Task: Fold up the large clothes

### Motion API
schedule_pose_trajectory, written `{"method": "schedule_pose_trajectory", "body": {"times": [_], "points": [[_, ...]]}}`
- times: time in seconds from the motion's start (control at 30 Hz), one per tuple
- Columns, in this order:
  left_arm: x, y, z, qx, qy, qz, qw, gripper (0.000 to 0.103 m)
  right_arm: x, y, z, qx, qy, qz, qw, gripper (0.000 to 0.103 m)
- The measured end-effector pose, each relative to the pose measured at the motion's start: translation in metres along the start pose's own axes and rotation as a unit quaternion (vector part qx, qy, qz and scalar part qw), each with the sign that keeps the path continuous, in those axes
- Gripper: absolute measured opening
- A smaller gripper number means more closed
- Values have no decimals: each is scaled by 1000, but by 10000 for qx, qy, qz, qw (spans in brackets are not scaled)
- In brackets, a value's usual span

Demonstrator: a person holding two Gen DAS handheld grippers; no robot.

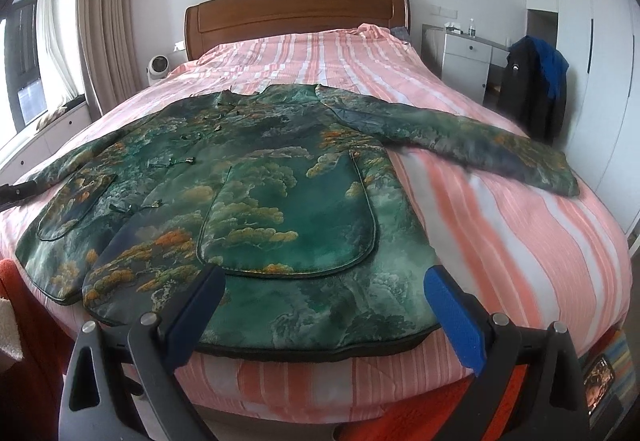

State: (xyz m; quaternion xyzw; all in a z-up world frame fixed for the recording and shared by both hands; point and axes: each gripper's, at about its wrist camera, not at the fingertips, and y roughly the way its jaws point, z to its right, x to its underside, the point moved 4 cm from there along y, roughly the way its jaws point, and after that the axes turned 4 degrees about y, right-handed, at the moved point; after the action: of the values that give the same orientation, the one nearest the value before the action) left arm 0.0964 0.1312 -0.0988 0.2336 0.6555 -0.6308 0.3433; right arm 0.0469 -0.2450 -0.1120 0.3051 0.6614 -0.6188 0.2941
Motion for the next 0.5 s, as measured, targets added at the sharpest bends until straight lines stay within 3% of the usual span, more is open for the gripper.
{"method": "schedule_pose_trajectory", "body": {"times": [0.5], "points": [[3,5,-8,-162,-74,-75,9998,102,0,-1,0,20,8,16,10000,99]]}}
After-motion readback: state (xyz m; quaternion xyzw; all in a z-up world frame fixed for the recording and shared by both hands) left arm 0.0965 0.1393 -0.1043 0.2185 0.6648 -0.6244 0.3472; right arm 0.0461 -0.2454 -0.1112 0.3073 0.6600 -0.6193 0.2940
